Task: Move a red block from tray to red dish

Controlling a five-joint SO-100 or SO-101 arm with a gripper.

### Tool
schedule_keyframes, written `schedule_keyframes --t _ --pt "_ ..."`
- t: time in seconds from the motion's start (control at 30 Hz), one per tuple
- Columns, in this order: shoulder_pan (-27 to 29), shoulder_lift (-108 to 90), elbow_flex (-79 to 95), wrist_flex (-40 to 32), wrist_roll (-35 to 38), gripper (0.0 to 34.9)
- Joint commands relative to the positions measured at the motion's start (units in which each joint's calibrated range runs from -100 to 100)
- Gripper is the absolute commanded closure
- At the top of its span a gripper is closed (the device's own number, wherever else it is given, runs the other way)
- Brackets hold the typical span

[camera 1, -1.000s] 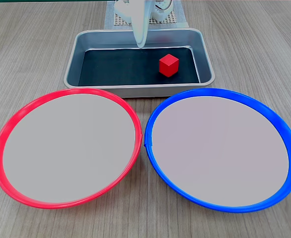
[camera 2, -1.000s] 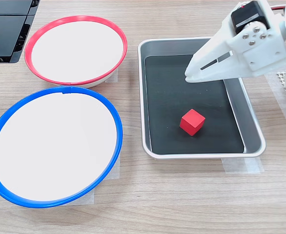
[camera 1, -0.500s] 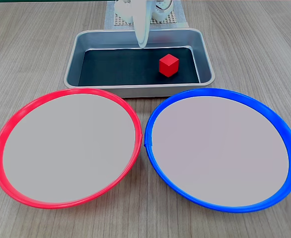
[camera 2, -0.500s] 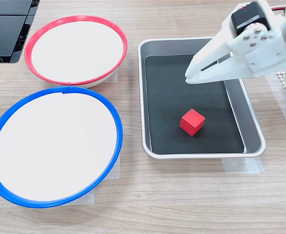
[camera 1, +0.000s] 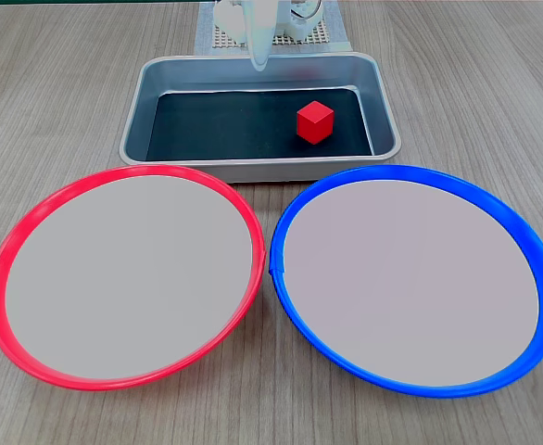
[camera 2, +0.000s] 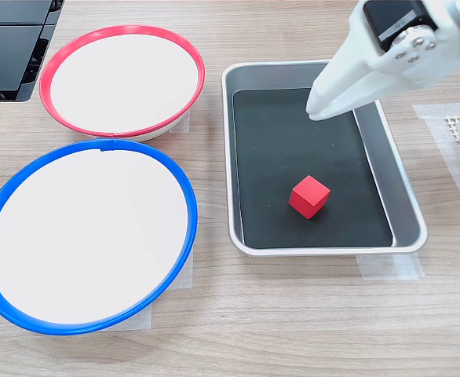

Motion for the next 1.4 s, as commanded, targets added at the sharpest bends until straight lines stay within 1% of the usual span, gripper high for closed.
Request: schedule_keyframes --t 0.0,0.07,0.1,0.17,0.2,0.23,0.3,0.33,0.43,0.57,0.67,0.7,0.77,0.83,0.87,0.97,1.0,1.07,1.13,1.2,1.27,1.33,1.37 --pt "-2.2 19.5 -20.5 7.5 3.3 28.1" --pt "-3.5 25.4 -25.3 10.1 3.6 22.6" --pt "-4.0 28.0 -26.9 11.0 3.5 19.3" --pt "-5.3 32.1 -28.1 11.1 4.3 14.4" --pt "-6.1 33.7 -28.2 11.0 5.0 11.3" --pt "-6.9 35.1 -27.8 10.1 6.1 10.7" --pt "-8.4 38.0 -27.1 8.6 7.8 11.7" --pt "-9.1 39.5 -26.8 8.2 8.6 13.2" --pt "-10.7 43.5 -26.7 7.6 10.5 15.4" --pt "-11.1 48.7 -27.9 8.5 11.9 16.4" --pt "-11.0 51.7 -27.5 6.4 12.4 17.0" --pt "-10.7 52.7 -27.5 5.7 12.4 18.2" --pt "-10.7 53.9 -27.6 4.4 12.3 22.8" --pt "-10.9 54.3 -27.7 3.6 12.3 26.1" --pt "-11.0 54.4 -27.7 3.5 12.3 27.1" --pt "-11.4 54.3 -28.4 4.2 12.3 33.5" --pt "-11.6 53.8 -28.6 4.8 12.5 34.6" --pt "-11.6 52.1 -30.1 7.9 12.7 34.7" --pt "-10.4 49.7 -33.7 11.5 12.7 34.7" --pt "-7.5 47.3 -38.0 13.1 12.5 34.7" --pt "-3.4 45.6 -40.9 10.1 12.0 34.7" --pt "1.0 45.4 -41.4 4.1 12.1 34.7" --pt "3.1 45.9 -40.7 0.0 12.2 34.7"
